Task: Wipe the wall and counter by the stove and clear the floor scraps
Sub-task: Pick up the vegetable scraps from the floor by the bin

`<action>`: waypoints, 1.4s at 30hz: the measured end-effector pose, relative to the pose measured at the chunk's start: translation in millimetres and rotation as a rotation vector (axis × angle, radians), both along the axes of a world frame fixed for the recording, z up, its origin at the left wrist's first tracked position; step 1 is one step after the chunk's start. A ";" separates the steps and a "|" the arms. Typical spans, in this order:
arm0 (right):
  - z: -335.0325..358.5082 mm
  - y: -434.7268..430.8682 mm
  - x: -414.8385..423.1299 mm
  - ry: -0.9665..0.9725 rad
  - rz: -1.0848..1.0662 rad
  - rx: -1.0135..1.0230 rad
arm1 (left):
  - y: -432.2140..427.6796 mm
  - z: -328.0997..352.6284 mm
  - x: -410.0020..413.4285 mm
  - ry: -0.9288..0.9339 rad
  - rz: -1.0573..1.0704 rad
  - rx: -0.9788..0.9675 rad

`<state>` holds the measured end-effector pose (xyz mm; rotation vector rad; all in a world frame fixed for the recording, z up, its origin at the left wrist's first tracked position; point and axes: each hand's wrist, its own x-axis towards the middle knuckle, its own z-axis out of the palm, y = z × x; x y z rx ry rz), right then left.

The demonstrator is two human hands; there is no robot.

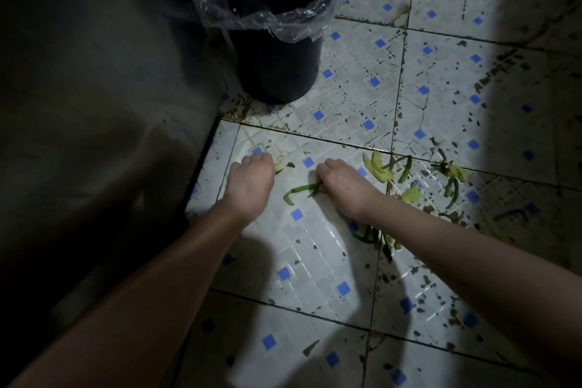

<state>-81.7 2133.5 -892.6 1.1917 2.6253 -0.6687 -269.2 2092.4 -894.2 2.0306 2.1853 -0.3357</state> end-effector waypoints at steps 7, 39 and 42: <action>12.3 -1.8 42.2 0.040 -0.094 0.039 | 3.5 -10.2 16.5 -0.015 0.041 -0.011; 121.5 44.2 58.2 0.167 -0.375 0.253 | 56.4 168.4 20.1 -0.095 -0.161 0.318; 142.6 61.2 50.8 0.193 -0.362 0.303 | 69.8 192.8 11.5 -0.048 -0.156 0.372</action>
